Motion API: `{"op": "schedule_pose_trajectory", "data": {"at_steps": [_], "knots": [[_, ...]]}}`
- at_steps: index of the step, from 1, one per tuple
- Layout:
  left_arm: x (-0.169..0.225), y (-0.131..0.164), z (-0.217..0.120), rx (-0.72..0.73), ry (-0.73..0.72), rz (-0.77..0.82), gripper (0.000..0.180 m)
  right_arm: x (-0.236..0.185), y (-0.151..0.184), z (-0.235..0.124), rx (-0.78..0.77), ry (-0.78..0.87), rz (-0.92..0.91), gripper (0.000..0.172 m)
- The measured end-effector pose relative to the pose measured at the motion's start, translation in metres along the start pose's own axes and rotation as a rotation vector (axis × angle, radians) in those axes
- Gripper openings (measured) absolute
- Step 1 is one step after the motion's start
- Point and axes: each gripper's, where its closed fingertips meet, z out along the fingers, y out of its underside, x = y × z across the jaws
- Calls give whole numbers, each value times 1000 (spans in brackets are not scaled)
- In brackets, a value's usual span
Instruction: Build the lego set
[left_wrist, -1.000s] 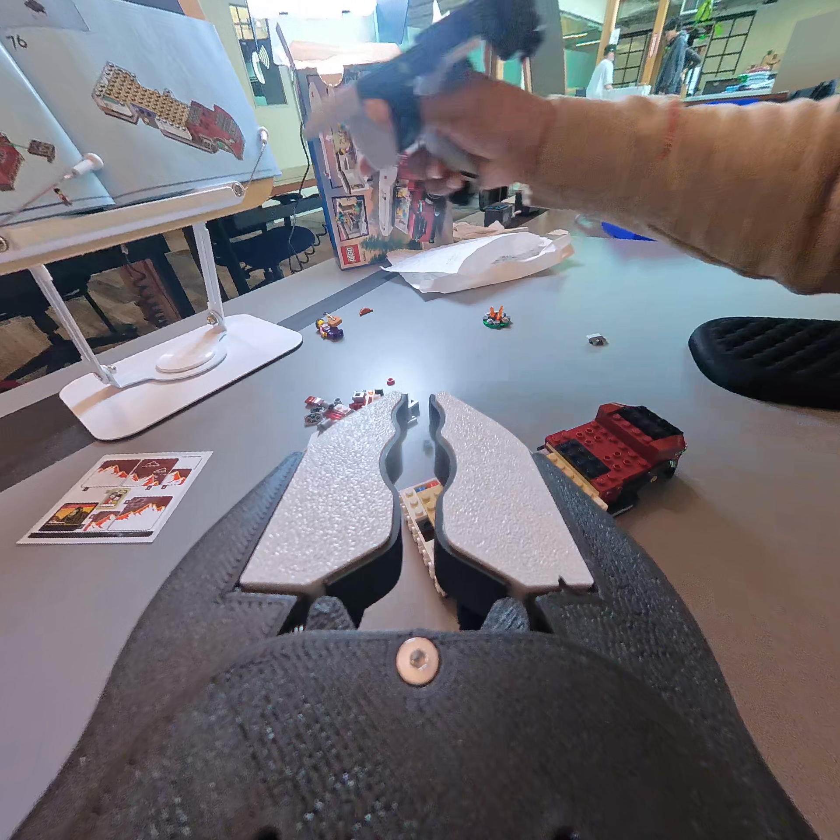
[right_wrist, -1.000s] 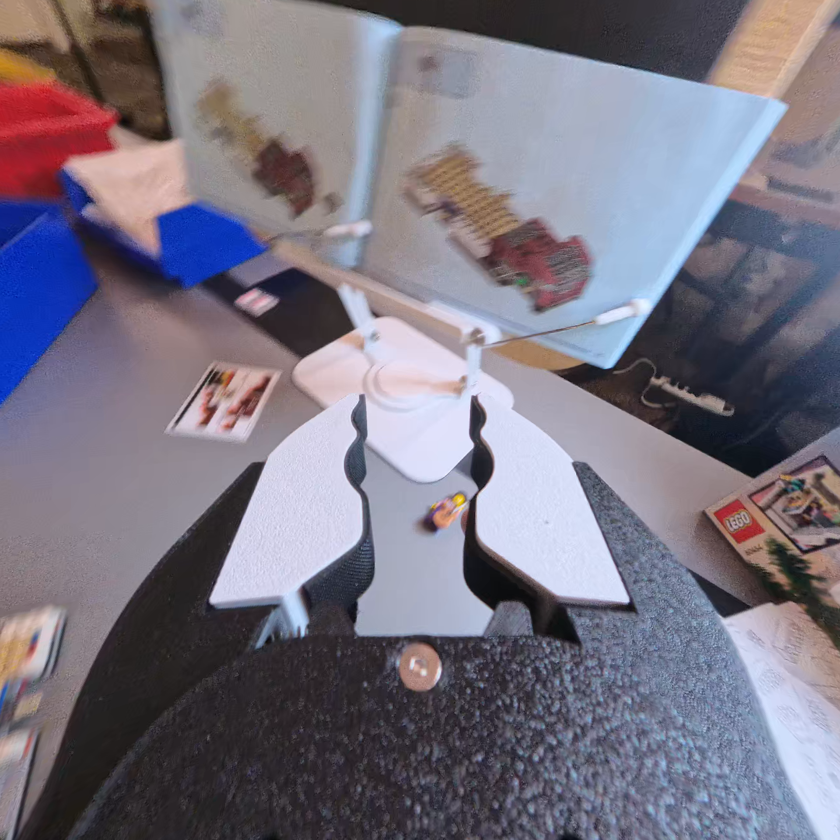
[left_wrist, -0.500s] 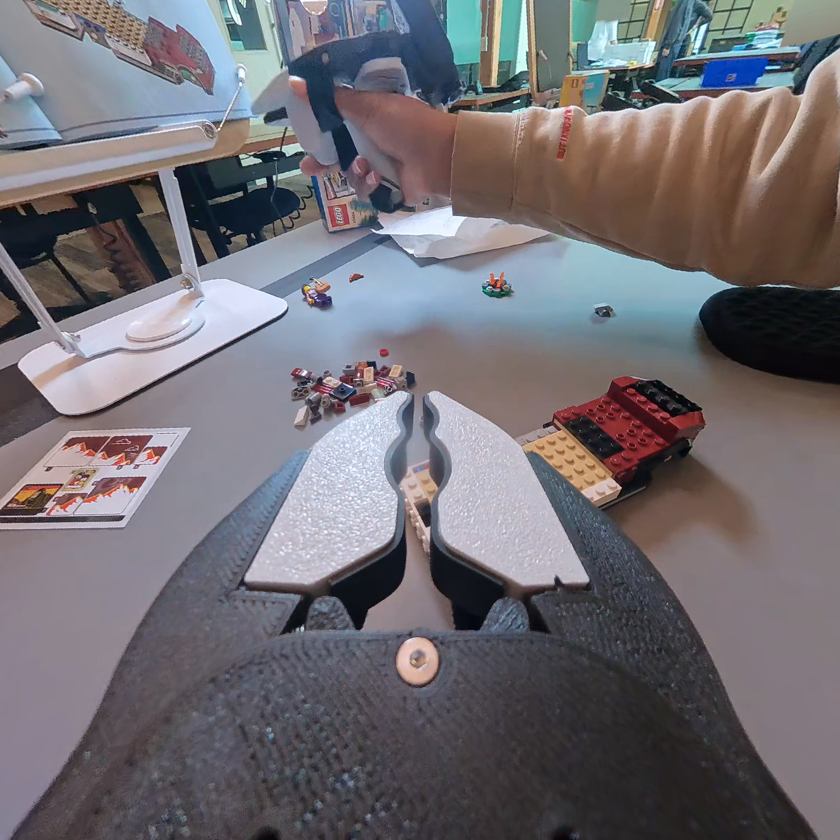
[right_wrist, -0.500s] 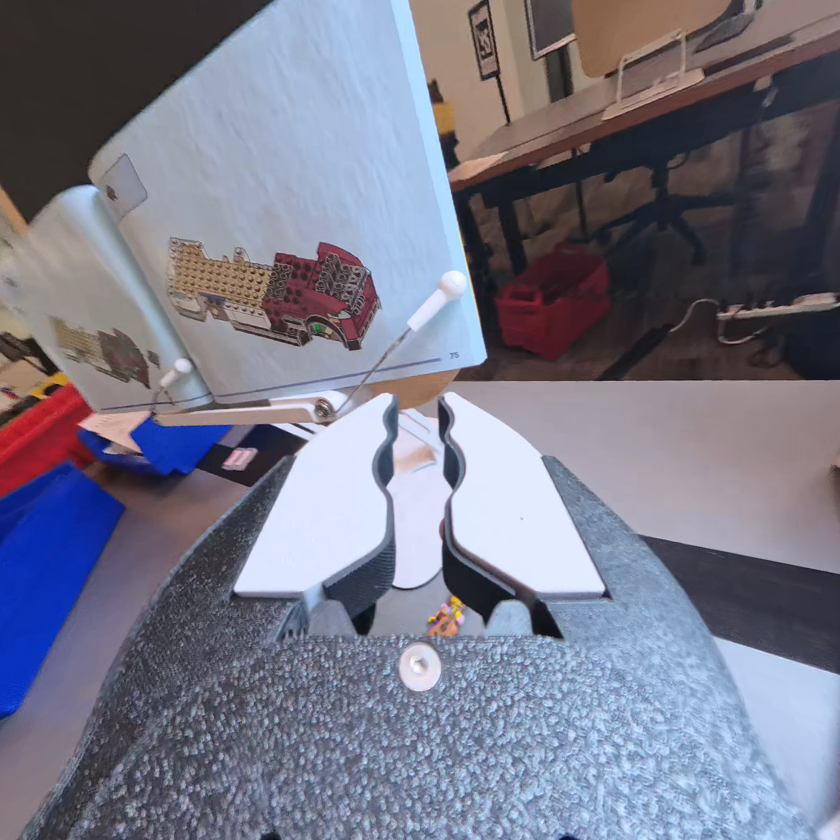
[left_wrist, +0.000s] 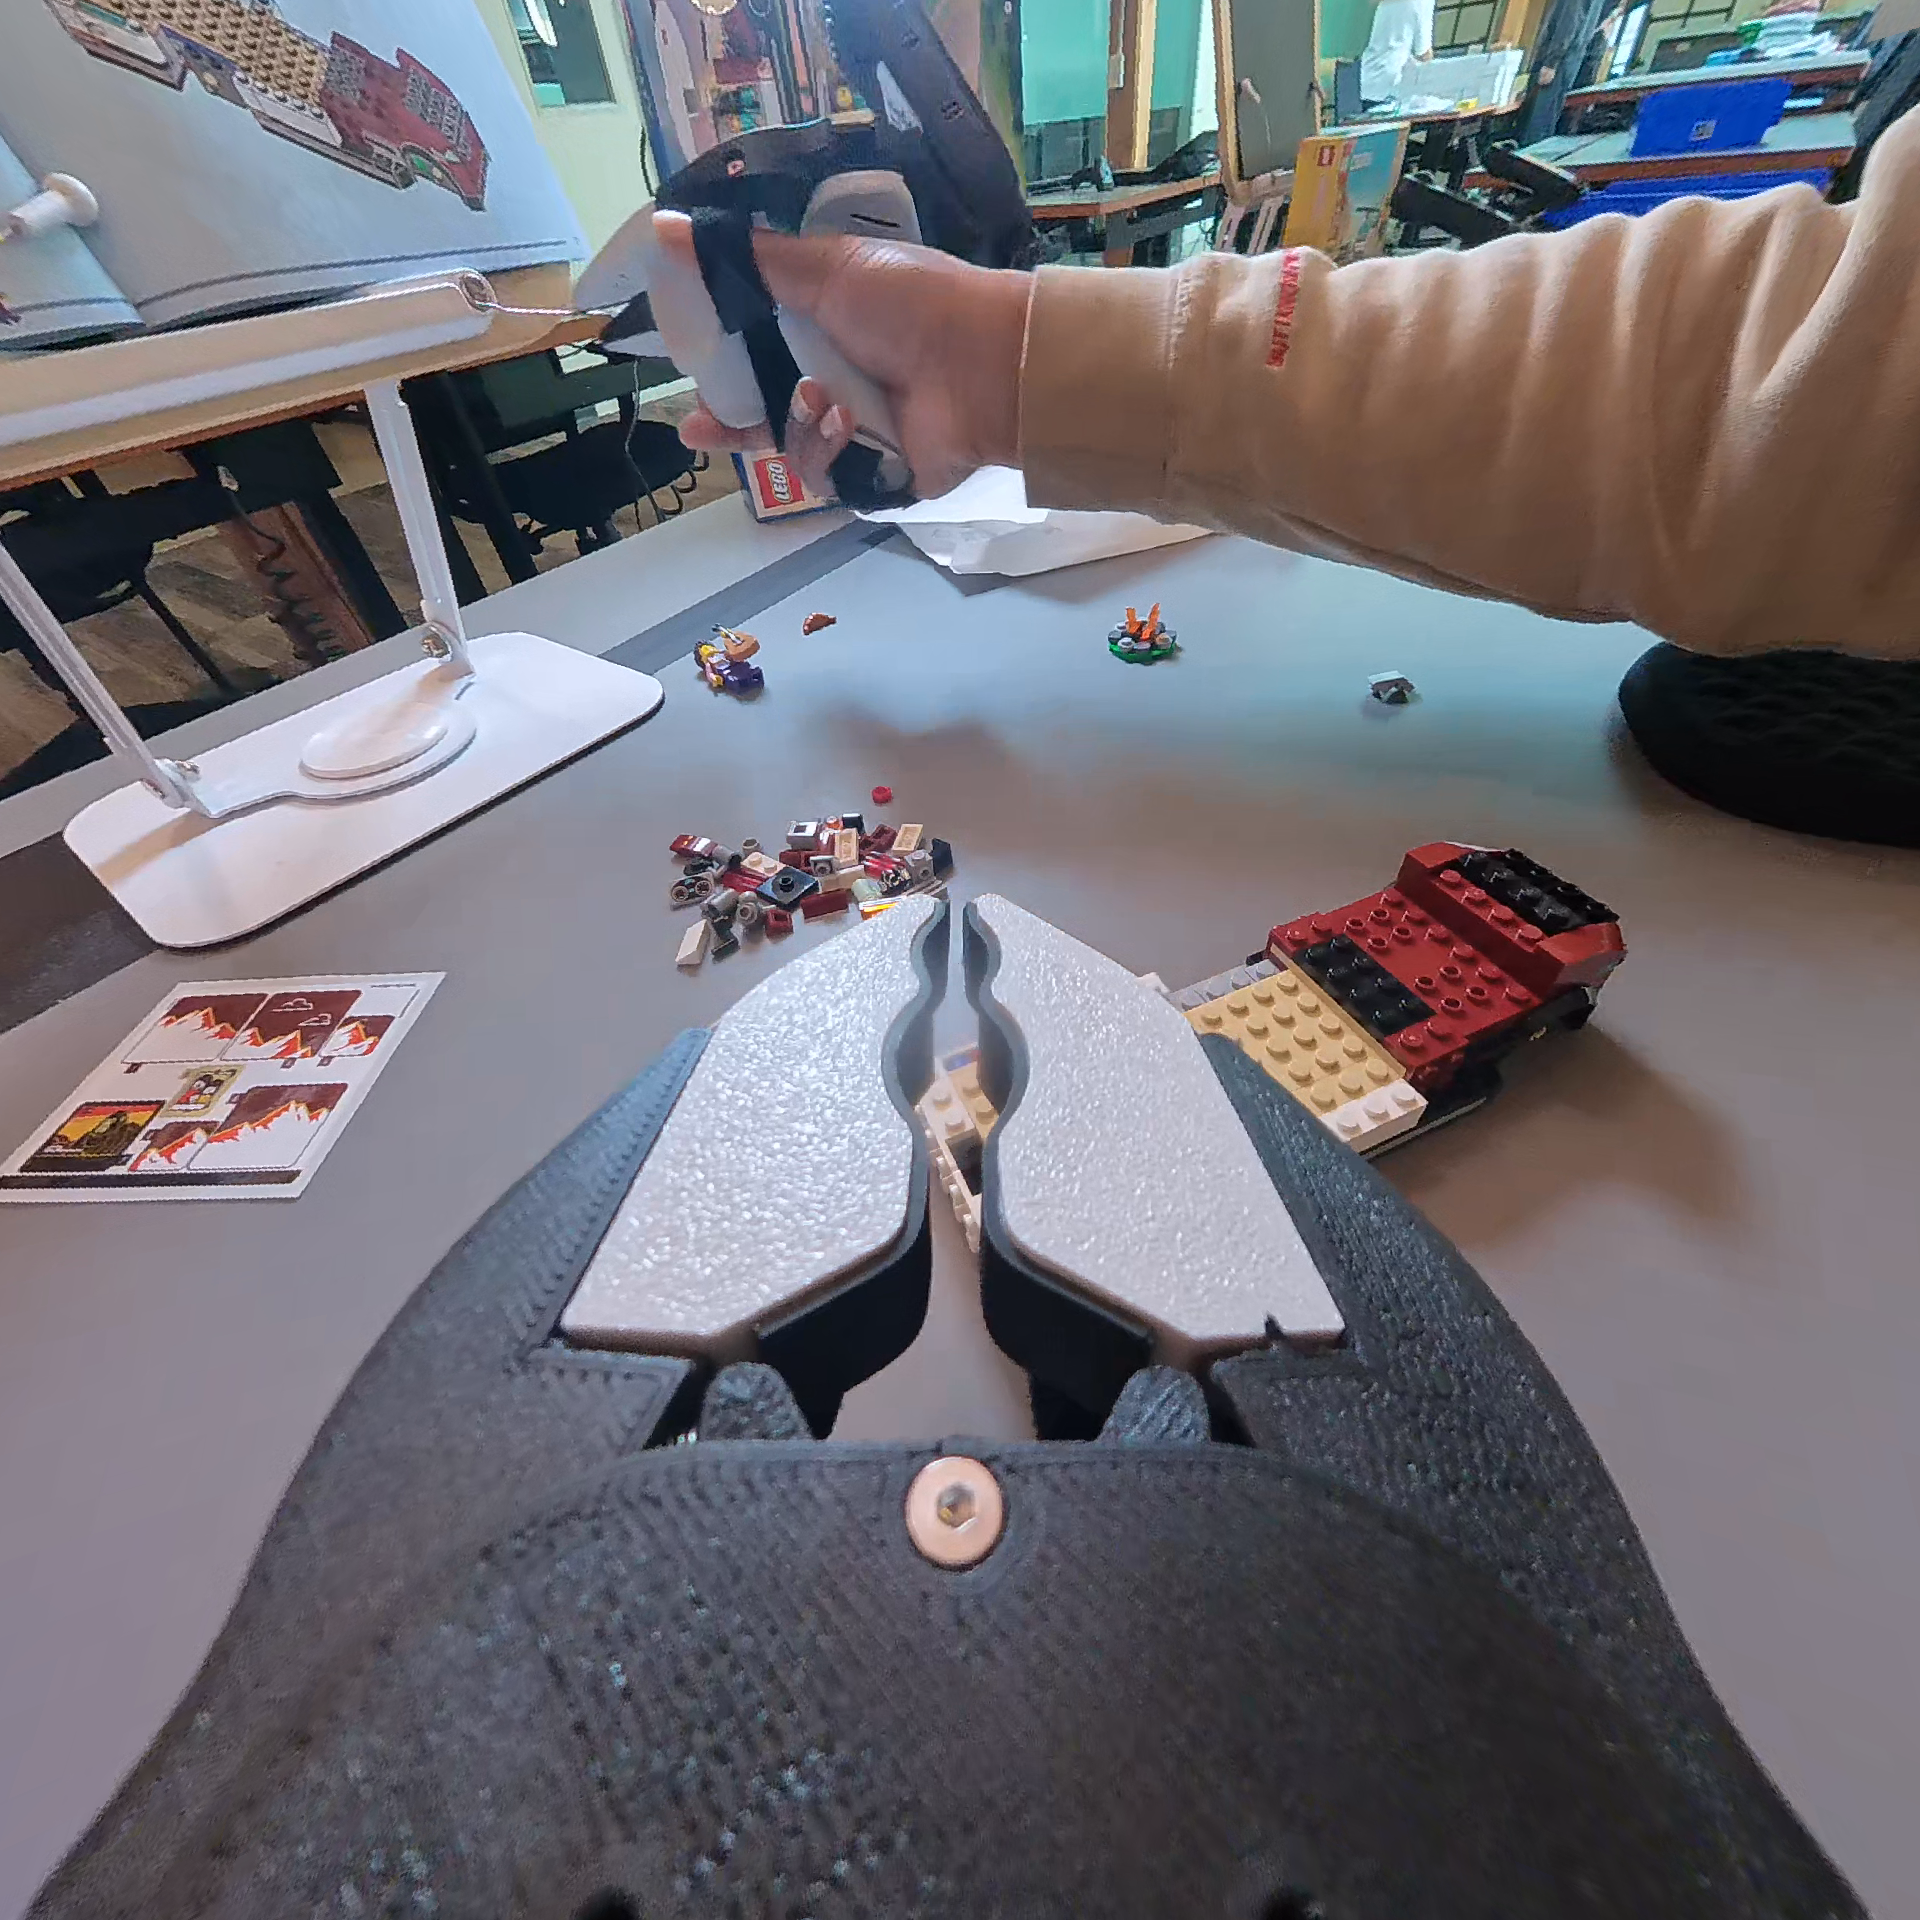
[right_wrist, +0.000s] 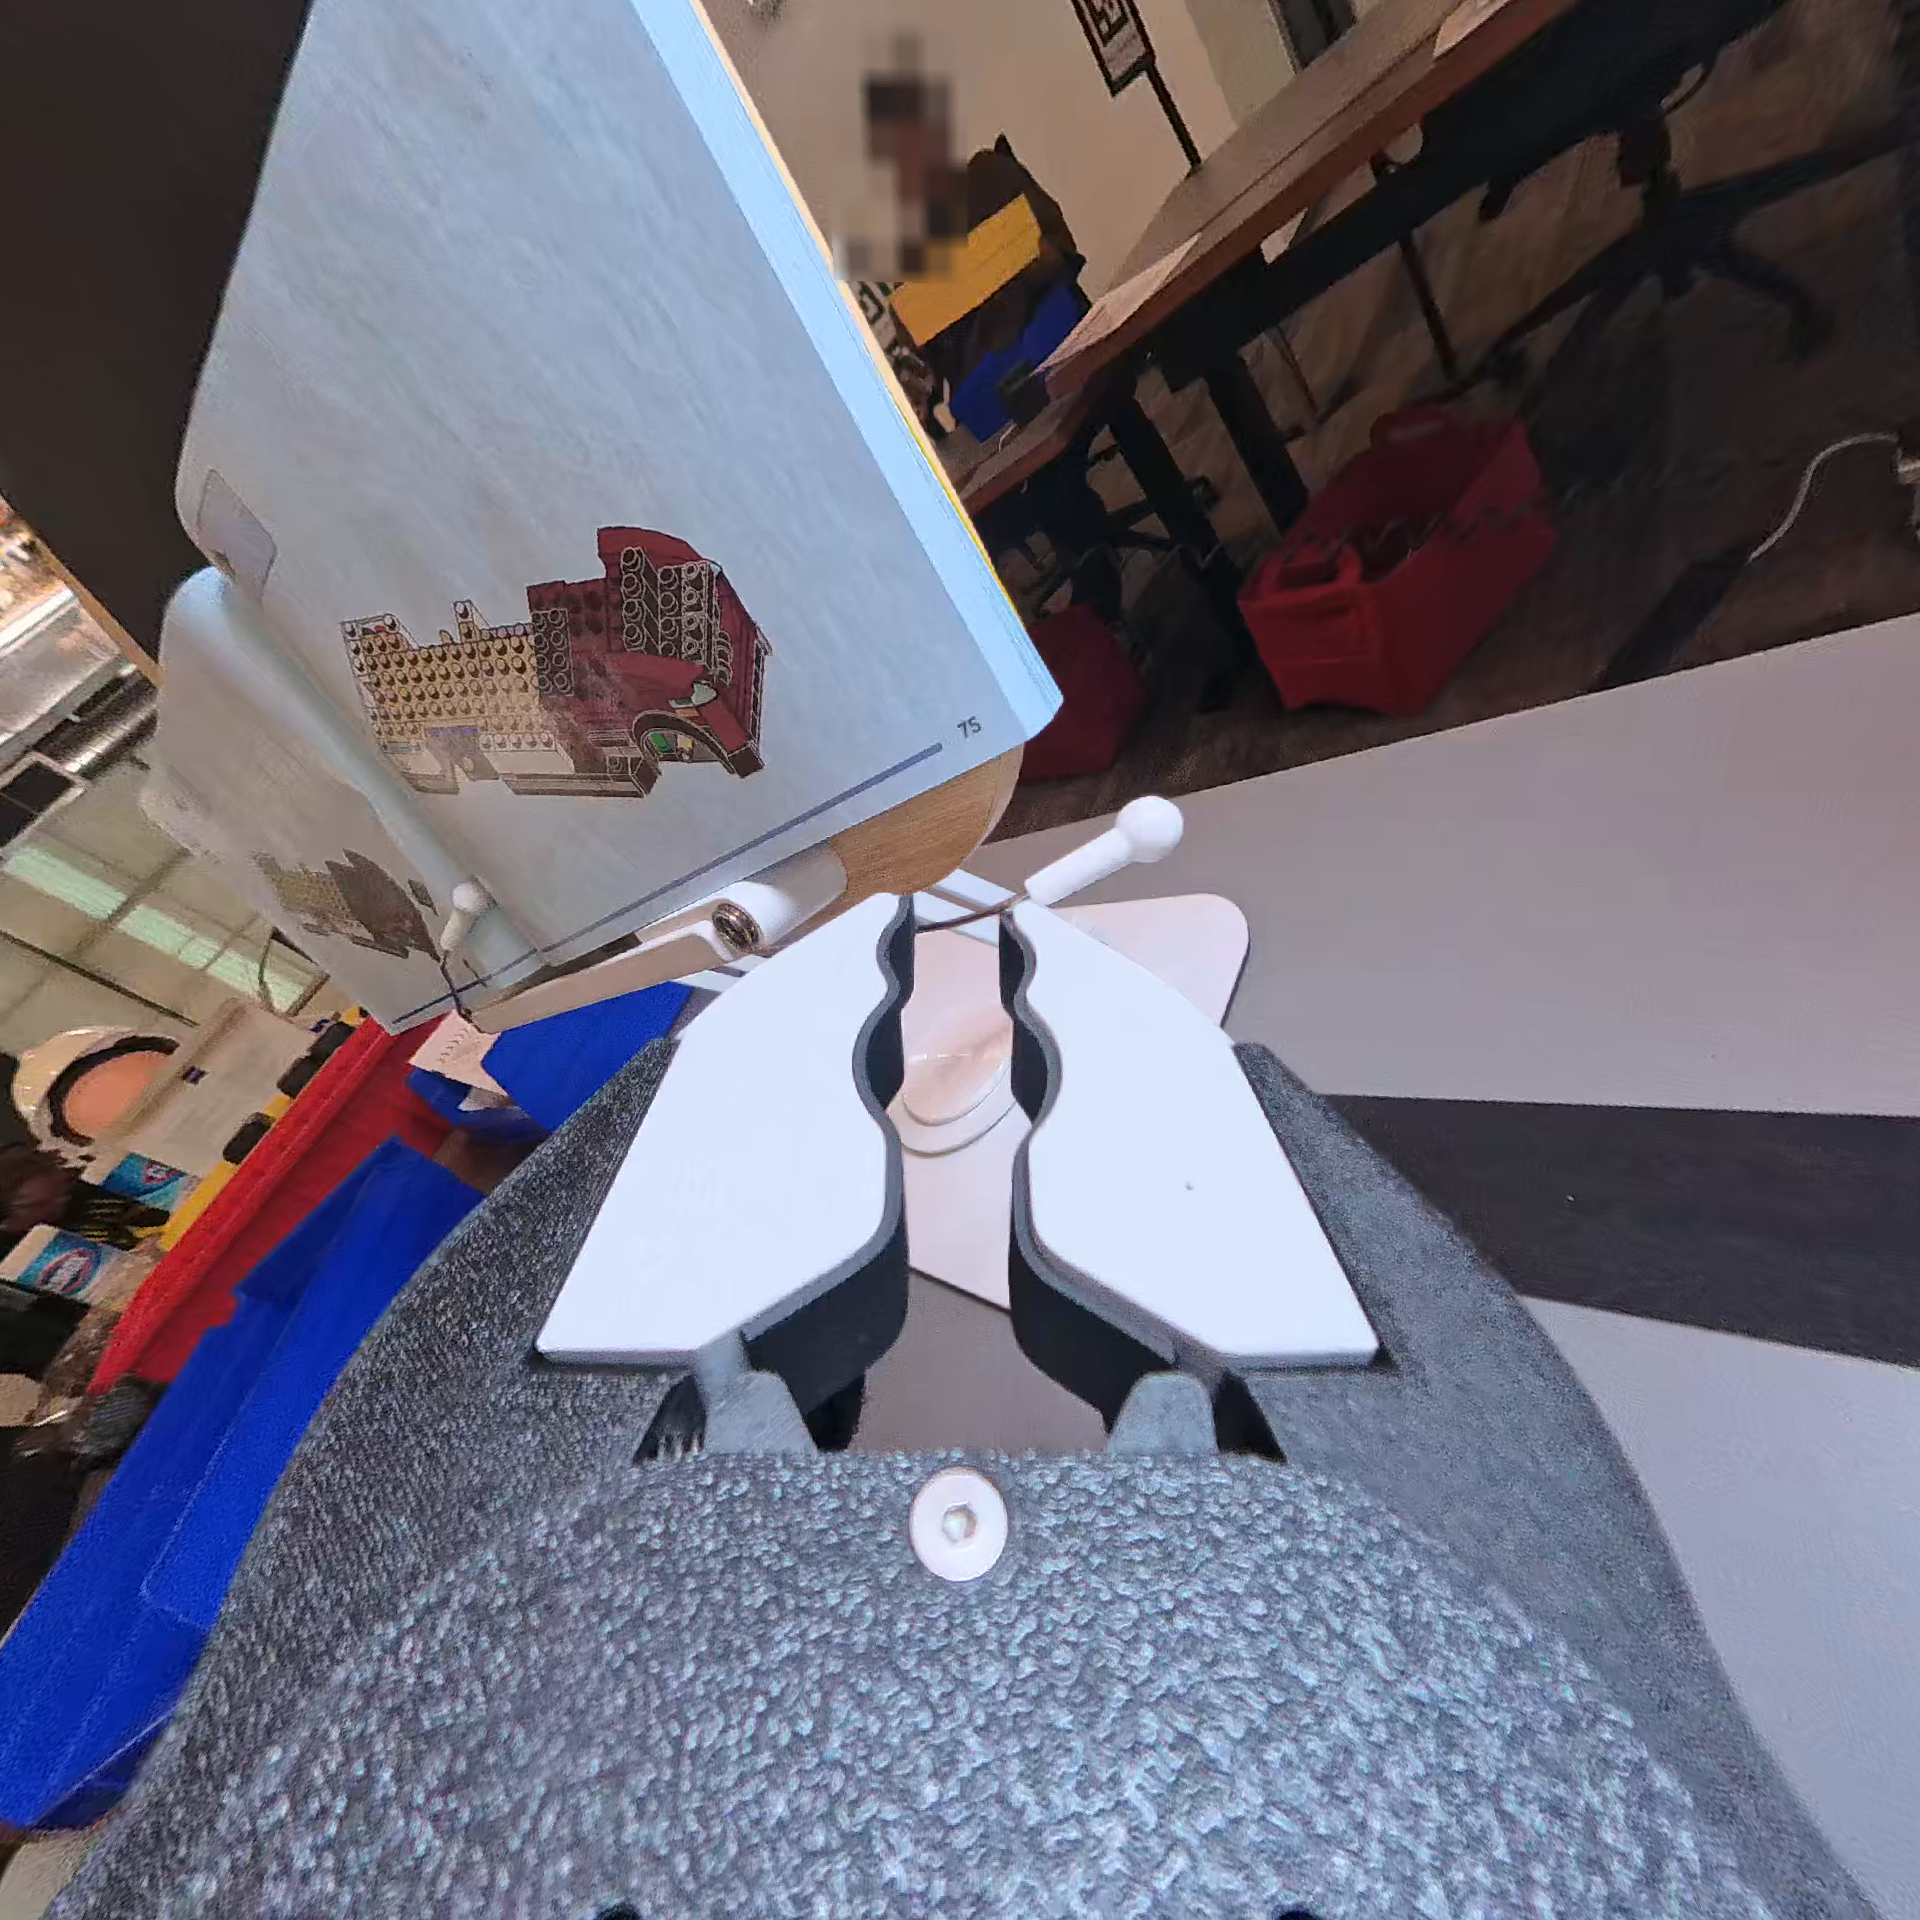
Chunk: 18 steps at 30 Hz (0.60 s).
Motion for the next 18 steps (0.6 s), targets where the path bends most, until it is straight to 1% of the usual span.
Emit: {"op": "schedule_pose_trajectory", "data": {"at_steps": [1, 3, 5, 7, 10, 14, 16, 18], "knots": [[-2, 0, 0, -2, -13, 2, 3, 1, 3, -3, -22, 17, -4, 25], [-9, -3, -1, 1, -37, 2, 3, -2, 8, -8, -72, 4, -20, 32], [-22, -11, 1, 1, -83, 27, 5, 0, 6, -14, -82, 14, -38, 41], [-39, -27, 5, 1, -132, 61, 7, -1, -6, -21, -48, 53, -191, 43], [-74, -64, 18, 20, -220, 108, 10, -24, -23, -24, 3, 52, -503, 47], [-132, -114, 59, 23, -324, 153, 18, -55, -46, -16, 83, 85, -872, 55], [-165, -128, 83, -9, -381, 194, 21, -66, -52, -10, 84, 100, -999, 60], [-197, -134, 106, -64, -426, 230, 22, -75, -54, -2, 61, 83, -1057, 65]]}}
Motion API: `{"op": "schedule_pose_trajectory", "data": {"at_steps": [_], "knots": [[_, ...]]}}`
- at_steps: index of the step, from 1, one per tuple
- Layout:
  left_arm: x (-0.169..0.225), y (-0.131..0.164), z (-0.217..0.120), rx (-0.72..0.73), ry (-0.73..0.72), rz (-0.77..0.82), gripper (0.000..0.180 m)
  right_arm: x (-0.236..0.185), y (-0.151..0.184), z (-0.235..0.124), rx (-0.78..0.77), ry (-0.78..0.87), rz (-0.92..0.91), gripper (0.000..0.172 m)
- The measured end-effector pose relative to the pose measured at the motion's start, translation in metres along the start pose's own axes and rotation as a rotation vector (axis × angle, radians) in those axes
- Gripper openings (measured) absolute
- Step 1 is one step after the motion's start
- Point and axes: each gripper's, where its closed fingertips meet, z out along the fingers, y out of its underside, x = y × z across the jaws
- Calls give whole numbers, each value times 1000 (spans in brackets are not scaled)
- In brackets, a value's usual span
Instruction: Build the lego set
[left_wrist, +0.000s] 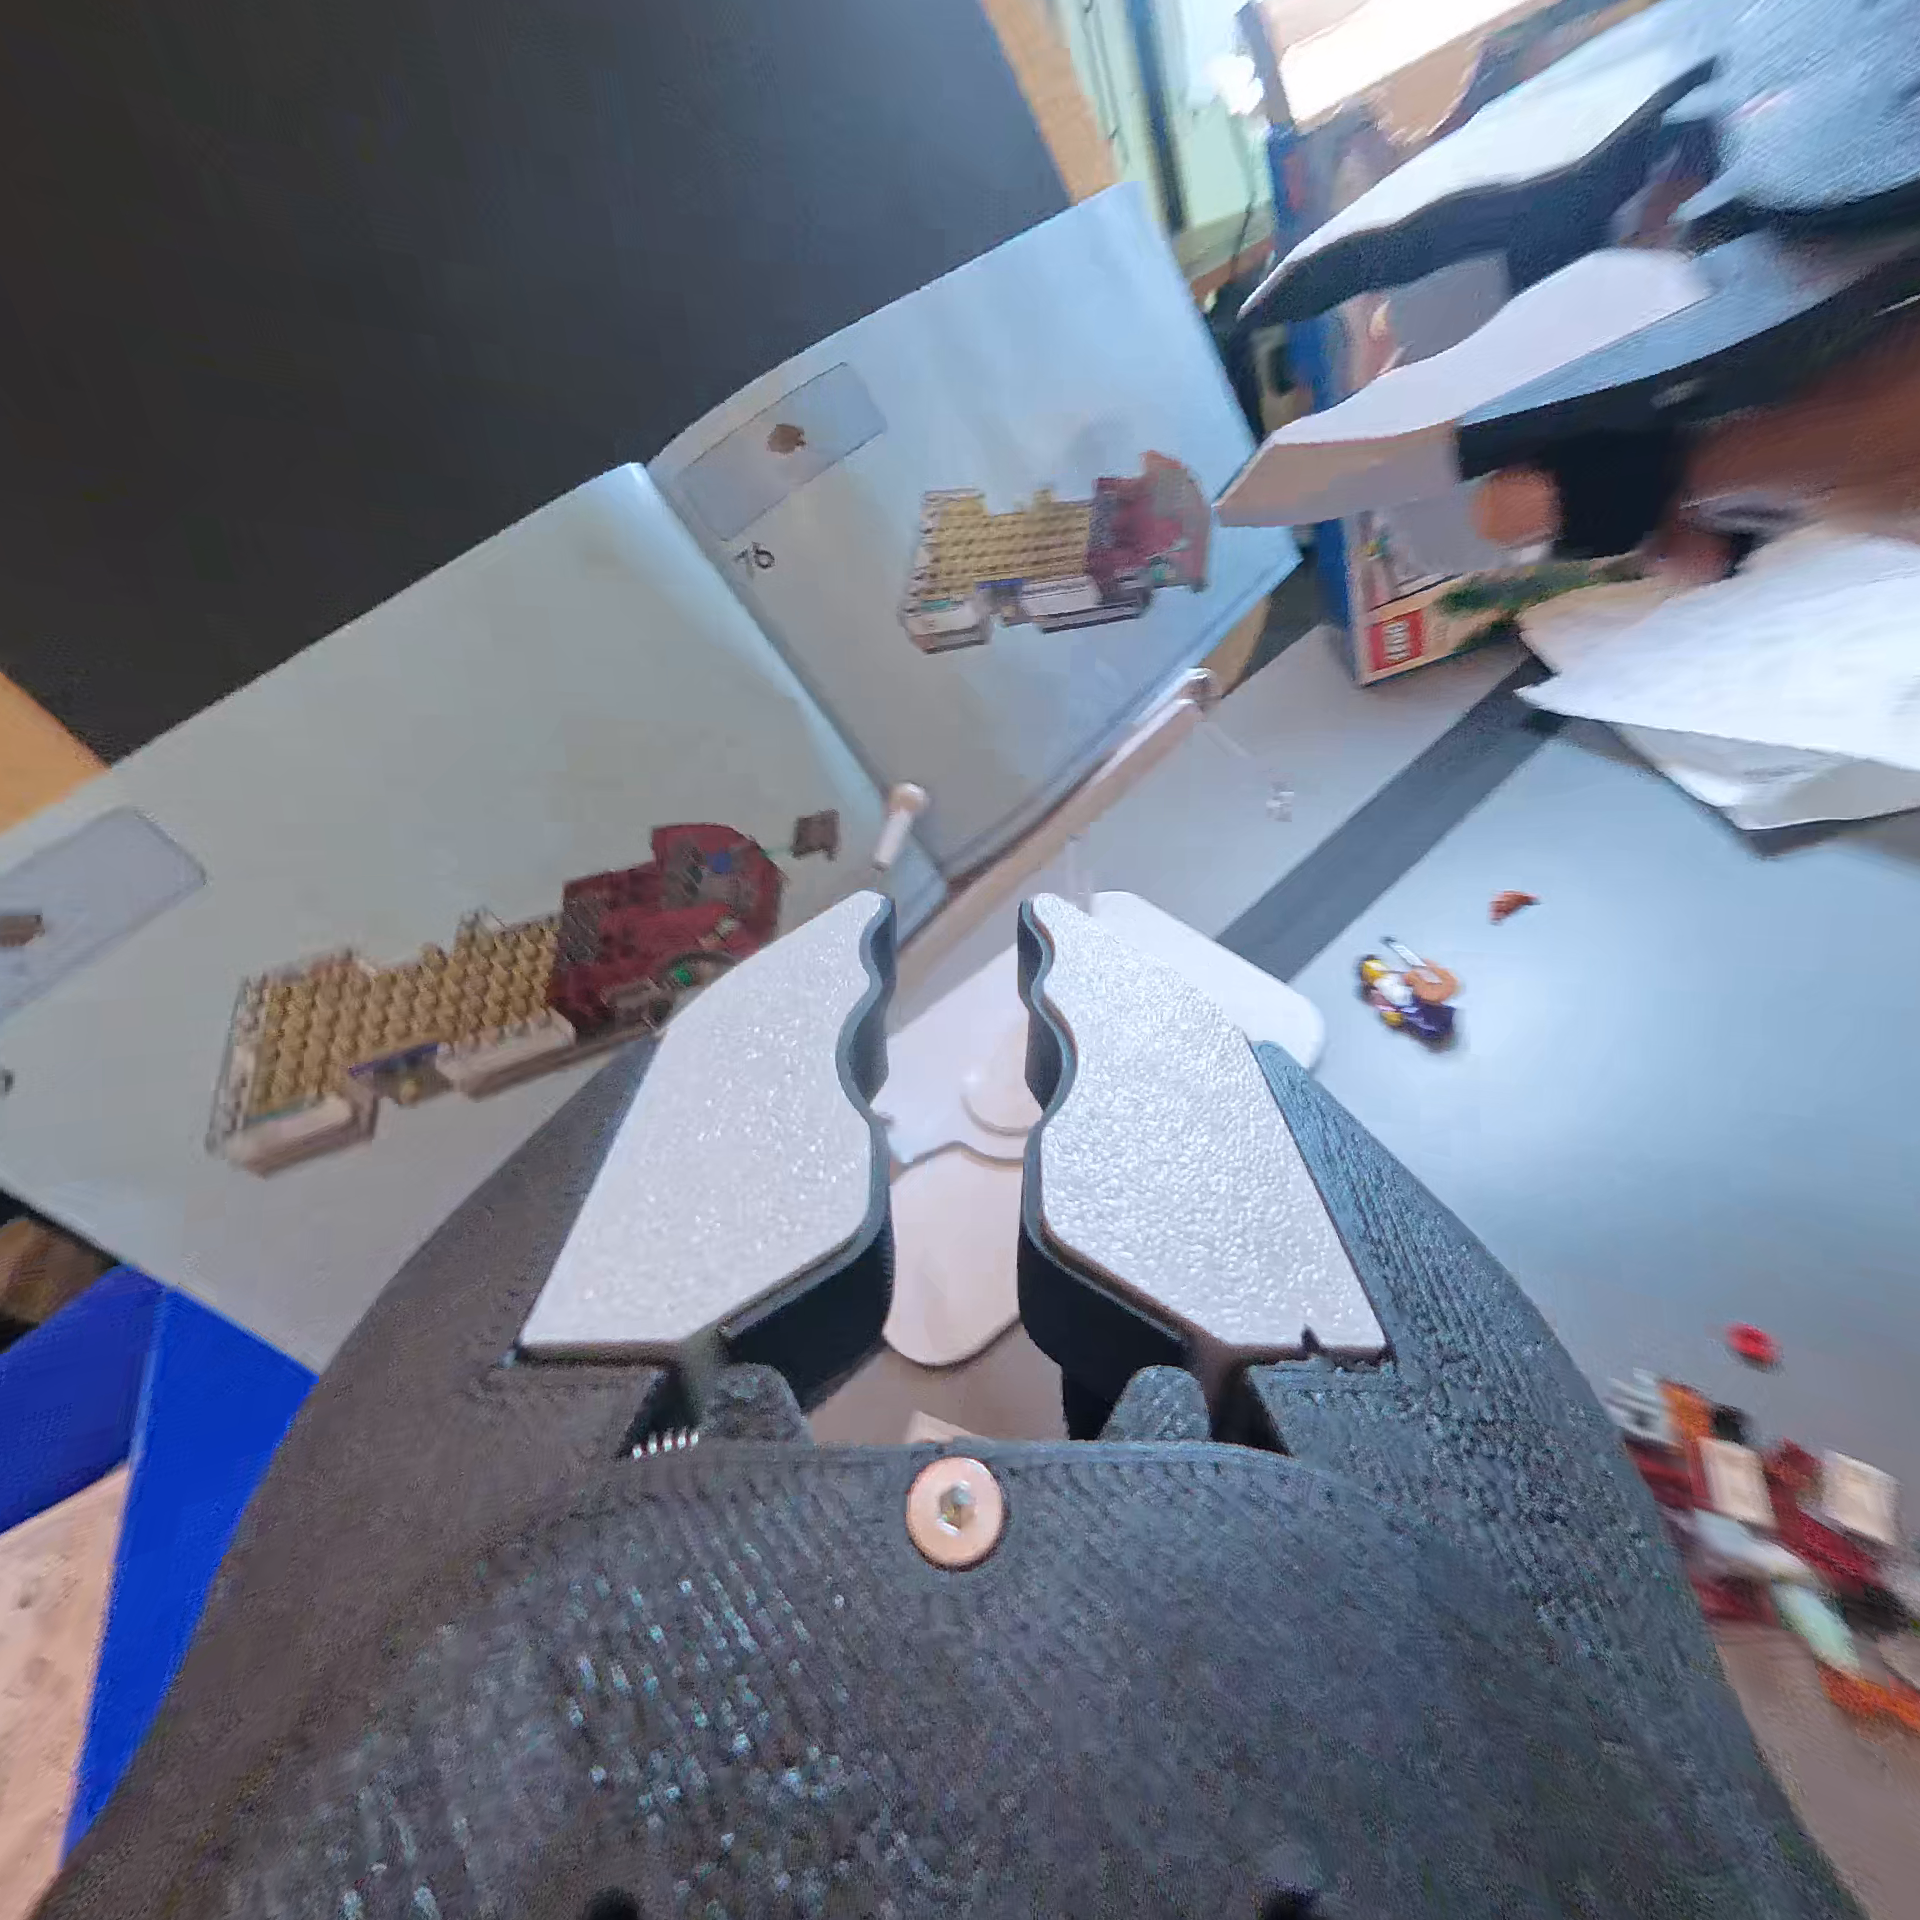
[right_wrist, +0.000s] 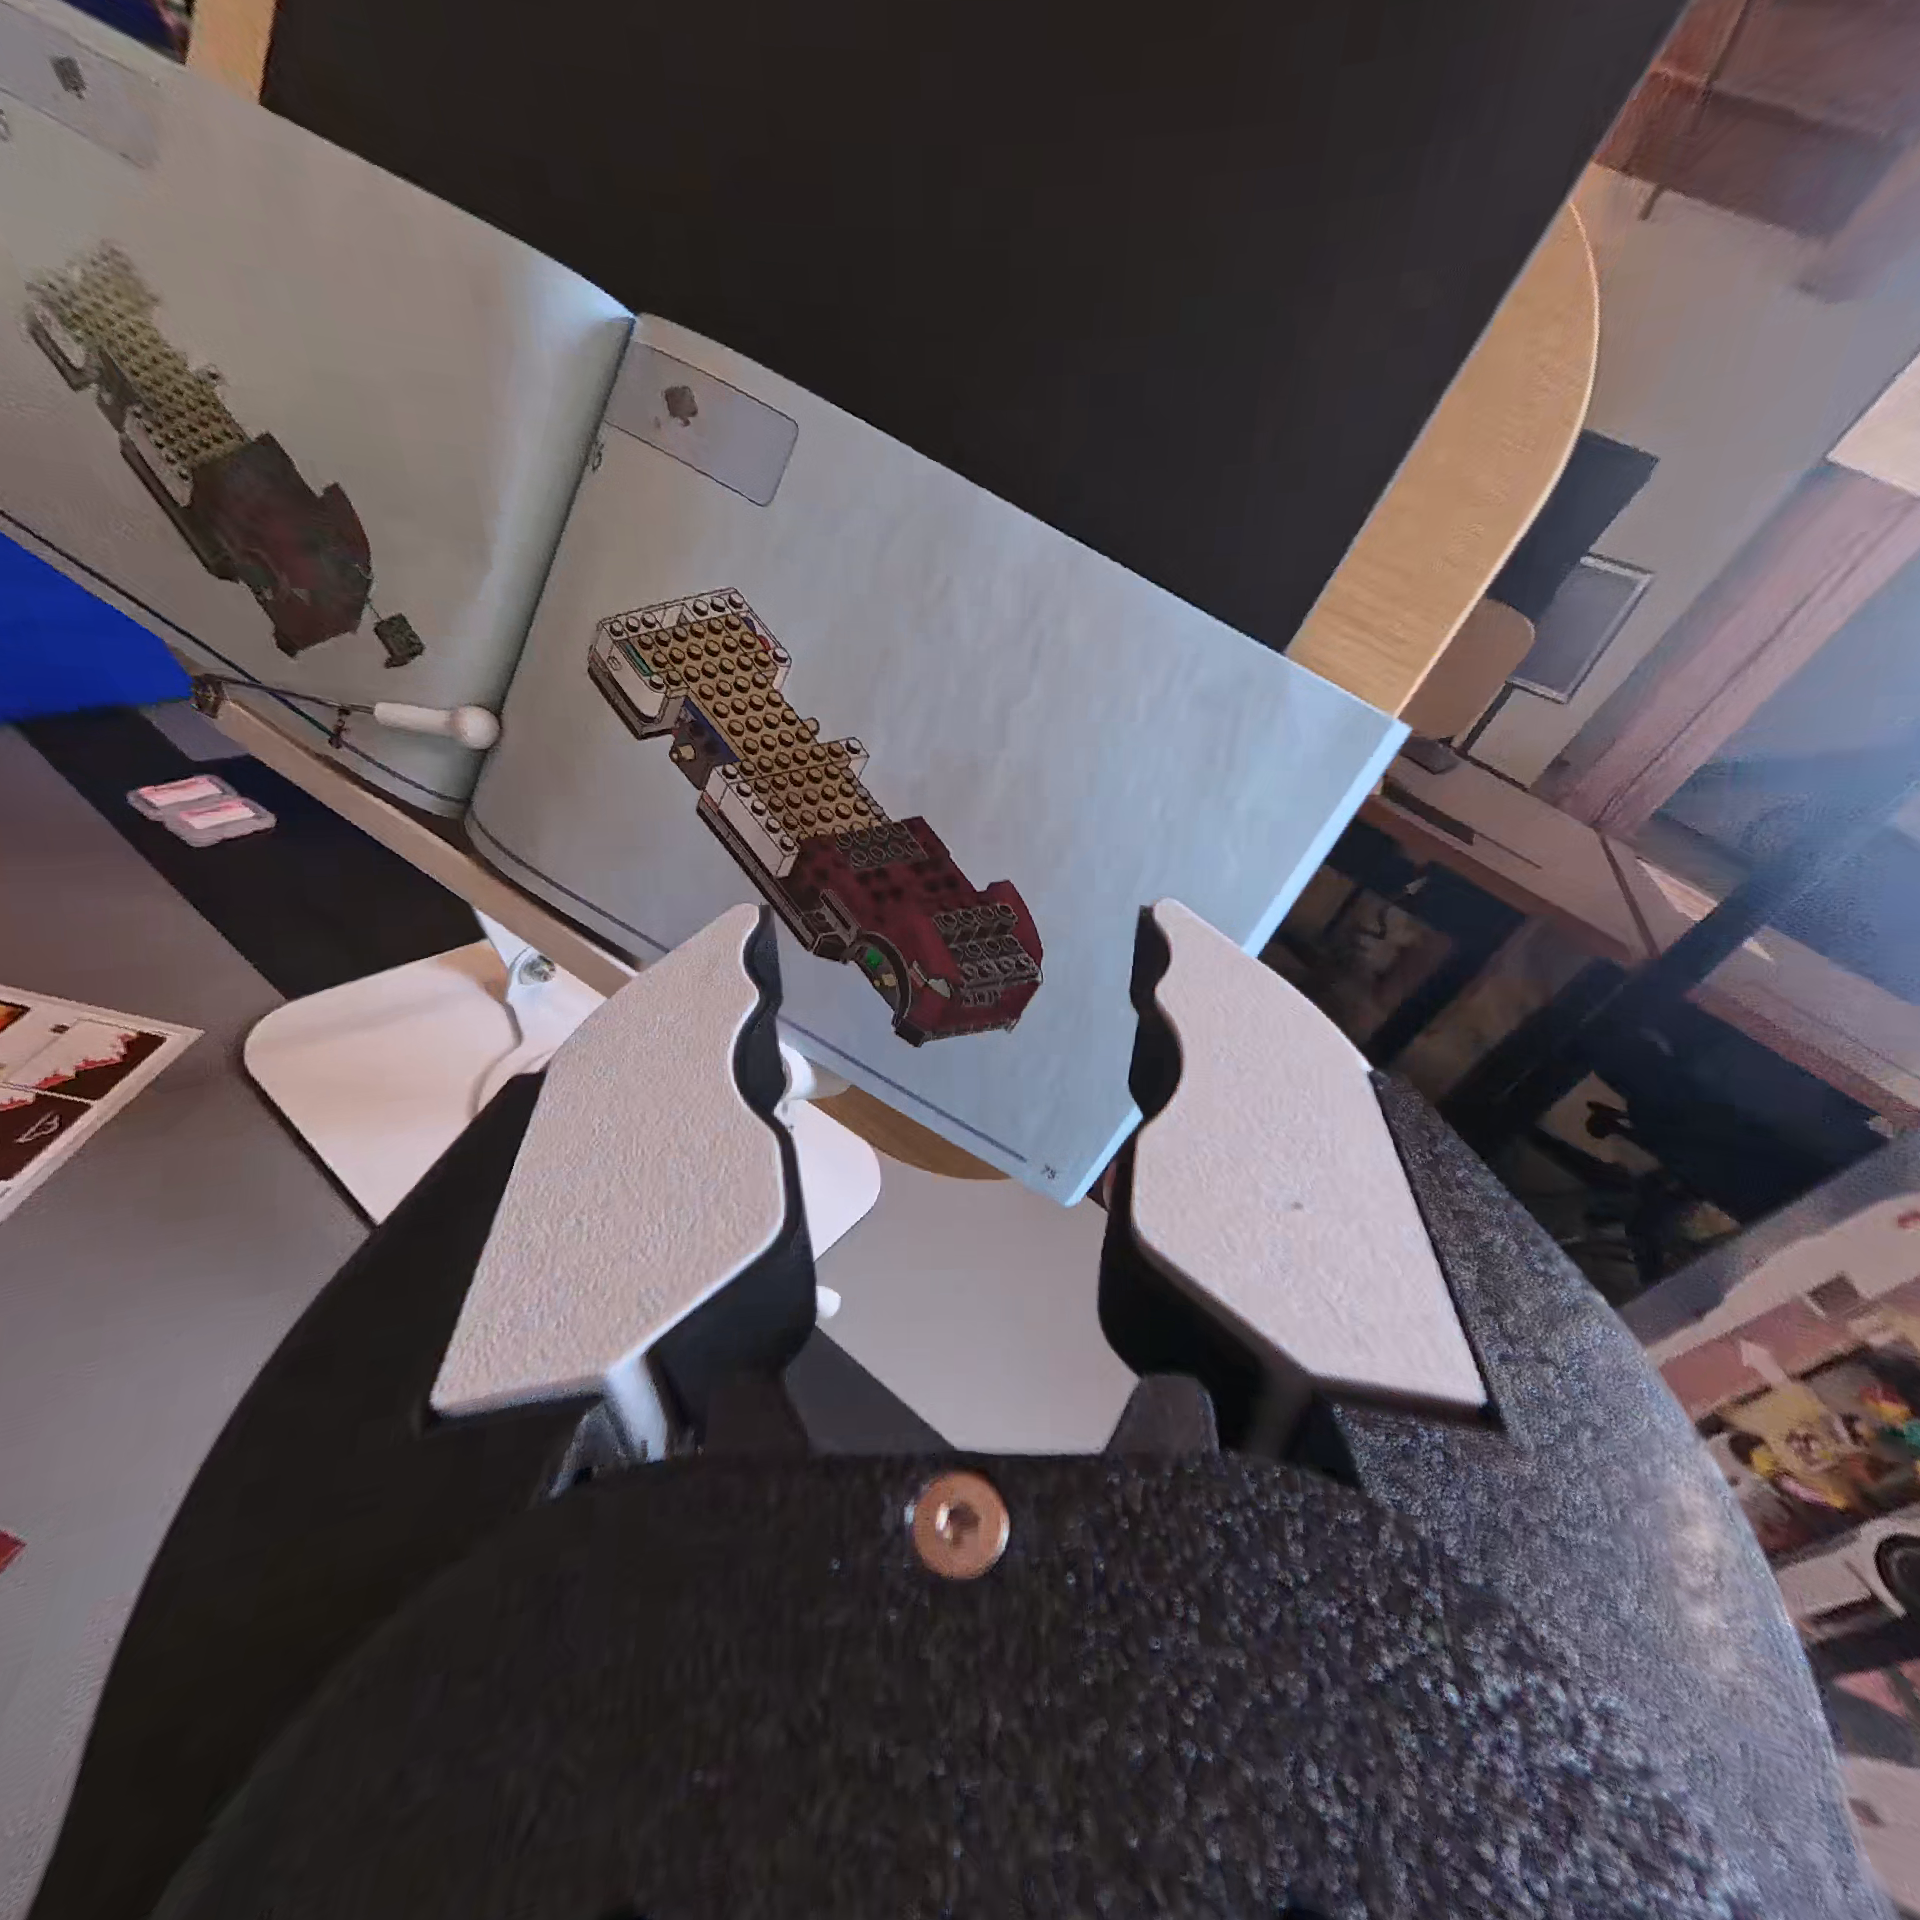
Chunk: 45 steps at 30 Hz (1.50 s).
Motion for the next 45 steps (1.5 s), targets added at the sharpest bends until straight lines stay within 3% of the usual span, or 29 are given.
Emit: {"op": "schedule_pose_trajectory", "data": {"at_steps": [5, 11, 15, 20, 23, 27, 33, 38, 40, 45], "knots": [[-18, 28, 59, -207, 29, 162, 30, 10, -4, 7, -11, -13, -92, 72], [-27, 36, 67, -223, -12, 348, 3, 15, 7, 4, 3, -7, -115, 70], [-33, 28, 62, -87, -55, 159, 3, 9, -5, 12, 7, 4, -156, 69], [-69, 19, 41, 102, -107, -242, 1, 20, -26, 30, -37, 77, -173, 73], [-90, 30, 27, 136, -156, -412, 3, 27, -19, 38, -115, 123, -171, 79], [-106, 59, 14, 166, -172, -632, 7, 26, -12, 41, -108, 122, -169, 82], [-105, 74, 8, 164, -158, -698, 10, 33, -15, 43, -69, 157, -162, 87], [-101, 86, 4, 142, -160, -800, 16, 31, -12, 43, -67, 150, -164, 76], [-108, 88, -5, 172, -225, -813, 17, 30, -10, 42, -65, 139, -149, 69], [-114, 61, -24, 240, -271, -696, 18, 29, -8, 38, -54, 109, -145, 52]]}}
